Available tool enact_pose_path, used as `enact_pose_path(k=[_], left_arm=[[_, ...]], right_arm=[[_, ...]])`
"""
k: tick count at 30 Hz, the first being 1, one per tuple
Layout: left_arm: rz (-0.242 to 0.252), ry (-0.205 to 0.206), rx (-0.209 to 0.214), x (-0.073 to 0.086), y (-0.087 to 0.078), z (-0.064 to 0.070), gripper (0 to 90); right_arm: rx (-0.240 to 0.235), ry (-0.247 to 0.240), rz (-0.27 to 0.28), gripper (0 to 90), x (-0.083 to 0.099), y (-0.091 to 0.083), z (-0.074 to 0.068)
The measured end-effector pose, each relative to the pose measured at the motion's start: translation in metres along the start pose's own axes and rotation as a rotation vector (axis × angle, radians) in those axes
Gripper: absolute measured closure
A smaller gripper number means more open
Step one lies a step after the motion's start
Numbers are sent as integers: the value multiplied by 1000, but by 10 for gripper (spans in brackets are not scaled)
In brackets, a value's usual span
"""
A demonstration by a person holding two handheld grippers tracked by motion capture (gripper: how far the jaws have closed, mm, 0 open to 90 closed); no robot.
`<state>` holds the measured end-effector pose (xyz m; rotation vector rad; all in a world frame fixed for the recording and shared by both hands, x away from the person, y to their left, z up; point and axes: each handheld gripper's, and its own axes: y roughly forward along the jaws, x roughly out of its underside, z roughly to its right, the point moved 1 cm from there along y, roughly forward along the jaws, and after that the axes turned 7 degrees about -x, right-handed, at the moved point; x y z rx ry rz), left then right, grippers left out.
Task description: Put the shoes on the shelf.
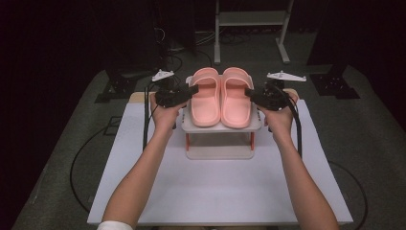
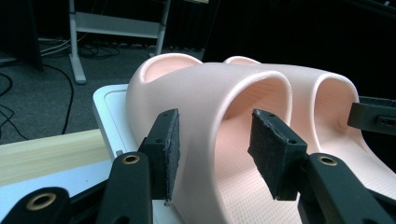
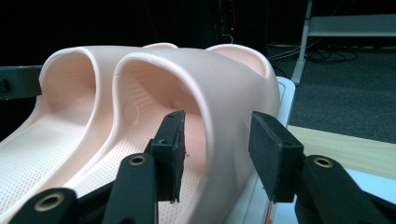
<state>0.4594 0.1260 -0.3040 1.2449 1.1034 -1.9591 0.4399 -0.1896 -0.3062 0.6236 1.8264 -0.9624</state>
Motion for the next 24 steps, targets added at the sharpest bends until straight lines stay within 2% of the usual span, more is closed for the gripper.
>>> enact_pose_path(k=[11, 24], left_arm=[[9, -11, 24, 6, -9, 1, 513], [21, -3, 49, 10, -20, 4, 508]], right_arm=[[-19, 4, -2, 547, 6, -9, 0], [-41, 0, 4, 534, 10, -18, -2]])
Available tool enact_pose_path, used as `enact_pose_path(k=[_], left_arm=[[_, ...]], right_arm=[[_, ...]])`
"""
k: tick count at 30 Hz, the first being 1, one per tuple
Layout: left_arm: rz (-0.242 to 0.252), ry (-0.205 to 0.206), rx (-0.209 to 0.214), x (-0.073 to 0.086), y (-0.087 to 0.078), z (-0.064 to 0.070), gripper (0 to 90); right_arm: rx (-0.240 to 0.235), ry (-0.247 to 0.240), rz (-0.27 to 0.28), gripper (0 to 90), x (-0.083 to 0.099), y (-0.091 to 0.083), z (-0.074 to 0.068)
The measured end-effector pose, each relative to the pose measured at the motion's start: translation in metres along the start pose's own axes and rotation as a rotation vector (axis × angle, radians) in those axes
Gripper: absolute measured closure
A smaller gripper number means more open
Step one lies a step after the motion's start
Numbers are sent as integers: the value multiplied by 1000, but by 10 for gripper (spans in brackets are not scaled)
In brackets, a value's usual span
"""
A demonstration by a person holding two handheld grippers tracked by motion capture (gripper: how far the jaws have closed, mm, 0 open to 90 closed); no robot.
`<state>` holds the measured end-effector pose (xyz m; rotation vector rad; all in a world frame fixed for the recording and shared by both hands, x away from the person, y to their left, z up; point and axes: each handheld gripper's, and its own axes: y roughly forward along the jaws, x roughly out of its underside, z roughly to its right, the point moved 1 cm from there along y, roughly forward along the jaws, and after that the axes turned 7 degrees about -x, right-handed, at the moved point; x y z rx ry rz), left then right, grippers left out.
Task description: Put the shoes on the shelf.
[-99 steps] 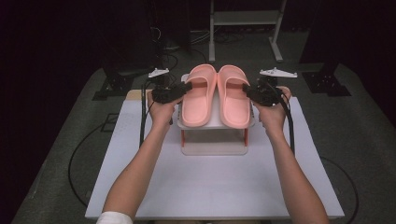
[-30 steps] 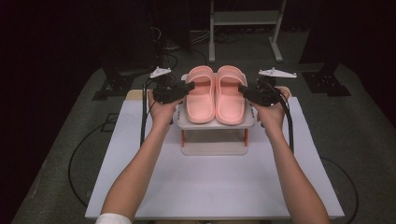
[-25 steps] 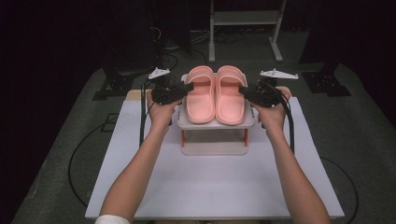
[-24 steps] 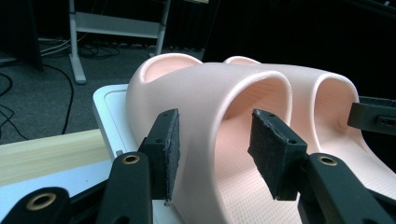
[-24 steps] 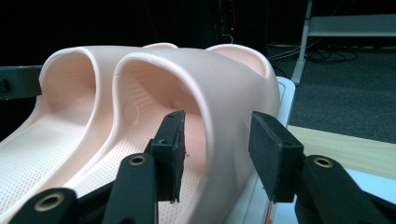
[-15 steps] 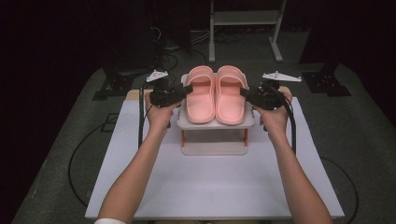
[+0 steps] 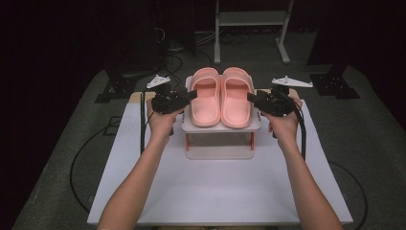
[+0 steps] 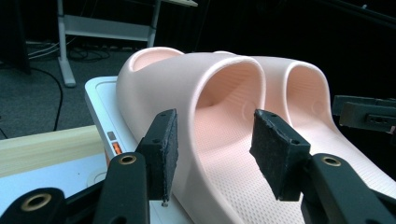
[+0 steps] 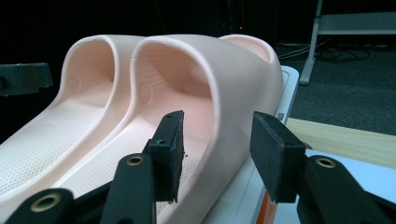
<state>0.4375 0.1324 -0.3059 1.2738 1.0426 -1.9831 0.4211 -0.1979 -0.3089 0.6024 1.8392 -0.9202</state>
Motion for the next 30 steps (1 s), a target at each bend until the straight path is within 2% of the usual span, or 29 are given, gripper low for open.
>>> enact_pose_path(k=[5, 16, 28, 30], left_arm=[[-3, 1, 13, 5, -4, 0, 502], [13, -2, 40, 6, -14, 2, 493], [16, 30, 57, 10, -21, 9, 478], [16, 26, 62, 11, -23, 10, 478]], right_arm=[[-7, -6, -13, 527, 4, -2, -2], [-29, -14, -5, 513, 8, -12, -3], [-38, -11, 1, 506, 14, -20, -3], [-39, -7, 3, 507, 16, -21, -3]])
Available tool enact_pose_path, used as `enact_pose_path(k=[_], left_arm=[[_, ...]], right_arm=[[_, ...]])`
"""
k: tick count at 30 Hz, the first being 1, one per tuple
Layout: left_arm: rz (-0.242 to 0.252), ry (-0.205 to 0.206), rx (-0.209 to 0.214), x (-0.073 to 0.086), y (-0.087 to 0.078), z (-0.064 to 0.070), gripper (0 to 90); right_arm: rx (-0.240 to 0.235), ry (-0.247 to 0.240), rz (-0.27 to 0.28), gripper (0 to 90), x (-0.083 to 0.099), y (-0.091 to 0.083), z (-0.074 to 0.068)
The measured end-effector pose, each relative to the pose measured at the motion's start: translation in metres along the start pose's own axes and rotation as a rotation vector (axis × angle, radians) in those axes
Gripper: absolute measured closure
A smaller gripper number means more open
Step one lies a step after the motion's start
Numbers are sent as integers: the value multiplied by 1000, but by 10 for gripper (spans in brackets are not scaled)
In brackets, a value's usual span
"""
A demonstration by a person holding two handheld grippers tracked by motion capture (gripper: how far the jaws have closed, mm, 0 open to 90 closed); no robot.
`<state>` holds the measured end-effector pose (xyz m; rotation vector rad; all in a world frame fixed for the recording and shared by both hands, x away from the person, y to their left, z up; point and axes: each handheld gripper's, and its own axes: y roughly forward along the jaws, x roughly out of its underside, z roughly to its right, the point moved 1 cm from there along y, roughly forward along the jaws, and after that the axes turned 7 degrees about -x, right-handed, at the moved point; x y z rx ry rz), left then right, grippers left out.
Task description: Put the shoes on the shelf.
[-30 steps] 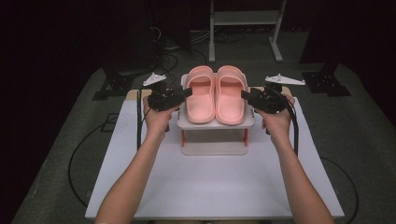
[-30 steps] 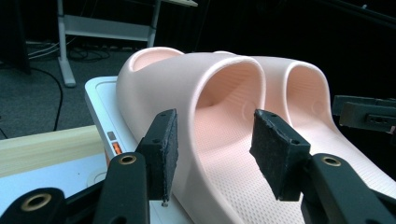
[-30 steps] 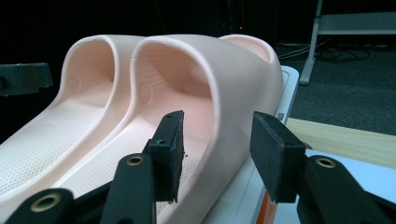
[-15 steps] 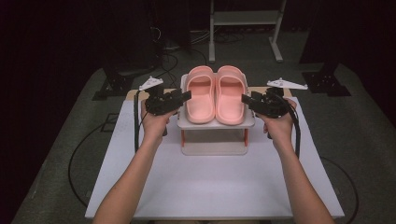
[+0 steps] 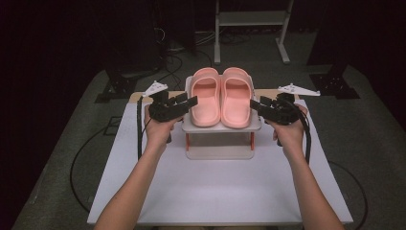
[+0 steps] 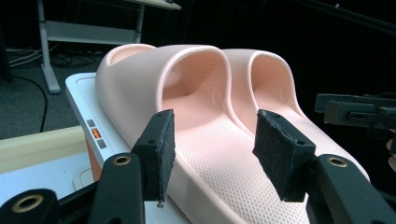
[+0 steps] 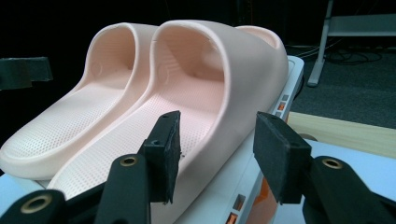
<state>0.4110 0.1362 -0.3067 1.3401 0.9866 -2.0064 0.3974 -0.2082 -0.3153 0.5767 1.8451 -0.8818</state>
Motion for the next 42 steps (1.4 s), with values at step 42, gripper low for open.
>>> enact_pose_path(k=[42], left_arm=[[19, 2, 64, 24, -32, 10, 460]], right_arm=[[-21, -31, 16, 485, 31, -41, -3]])
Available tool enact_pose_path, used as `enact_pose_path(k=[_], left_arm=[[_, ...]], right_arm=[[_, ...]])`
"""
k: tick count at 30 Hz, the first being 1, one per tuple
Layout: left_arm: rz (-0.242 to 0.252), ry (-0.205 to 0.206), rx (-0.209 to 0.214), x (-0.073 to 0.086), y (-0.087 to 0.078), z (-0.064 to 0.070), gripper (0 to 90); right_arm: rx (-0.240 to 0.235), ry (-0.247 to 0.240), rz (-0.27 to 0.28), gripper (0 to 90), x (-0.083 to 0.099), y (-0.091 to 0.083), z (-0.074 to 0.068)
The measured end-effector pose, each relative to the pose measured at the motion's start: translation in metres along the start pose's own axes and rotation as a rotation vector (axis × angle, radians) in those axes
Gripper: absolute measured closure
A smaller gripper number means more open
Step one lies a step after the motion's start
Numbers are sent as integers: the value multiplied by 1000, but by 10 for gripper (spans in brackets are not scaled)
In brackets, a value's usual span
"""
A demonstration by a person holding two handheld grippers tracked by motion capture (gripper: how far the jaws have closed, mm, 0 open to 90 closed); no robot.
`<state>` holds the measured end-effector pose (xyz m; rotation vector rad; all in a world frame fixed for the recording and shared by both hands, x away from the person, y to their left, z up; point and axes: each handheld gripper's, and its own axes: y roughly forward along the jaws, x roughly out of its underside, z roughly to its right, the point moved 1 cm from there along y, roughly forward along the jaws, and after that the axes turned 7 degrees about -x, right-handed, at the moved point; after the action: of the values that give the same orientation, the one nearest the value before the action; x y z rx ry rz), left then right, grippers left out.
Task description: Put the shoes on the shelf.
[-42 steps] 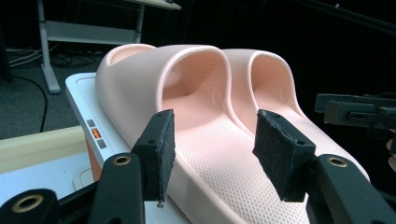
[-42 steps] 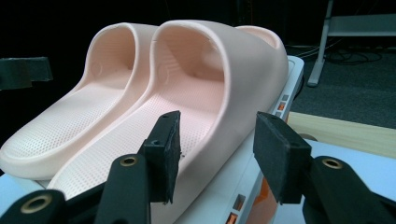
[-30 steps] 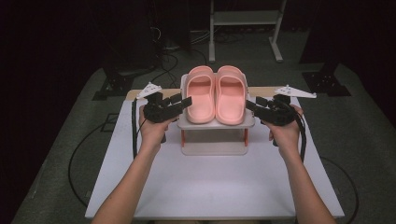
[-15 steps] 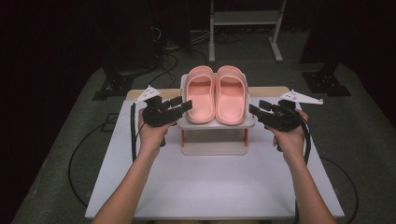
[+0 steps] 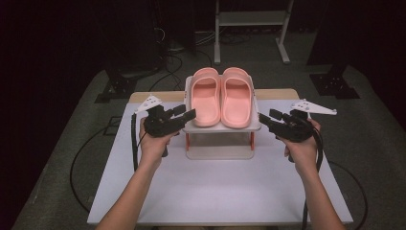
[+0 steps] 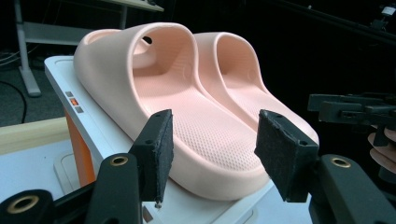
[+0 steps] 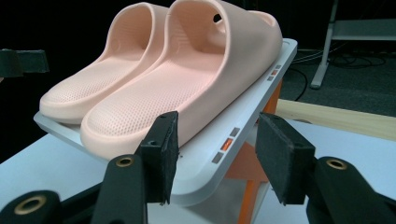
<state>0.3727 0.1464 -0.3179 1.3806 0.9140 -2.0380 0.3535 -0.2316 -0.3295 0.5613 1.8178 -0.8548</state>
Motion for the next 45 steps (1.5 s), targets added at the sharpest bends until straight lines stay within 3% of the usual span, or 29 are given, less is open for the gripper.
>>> enact_pose_path(k=[15, 45], left_arm=[[-2, 0, 20, 10, -12, 0, 450], [17, -12, 58, 35, -29, -3, 410]], right_arm=[[-8, -23, -24, 475, 13, -7, -4], [-22, -17, 6, 453, 39, -27, -5]])
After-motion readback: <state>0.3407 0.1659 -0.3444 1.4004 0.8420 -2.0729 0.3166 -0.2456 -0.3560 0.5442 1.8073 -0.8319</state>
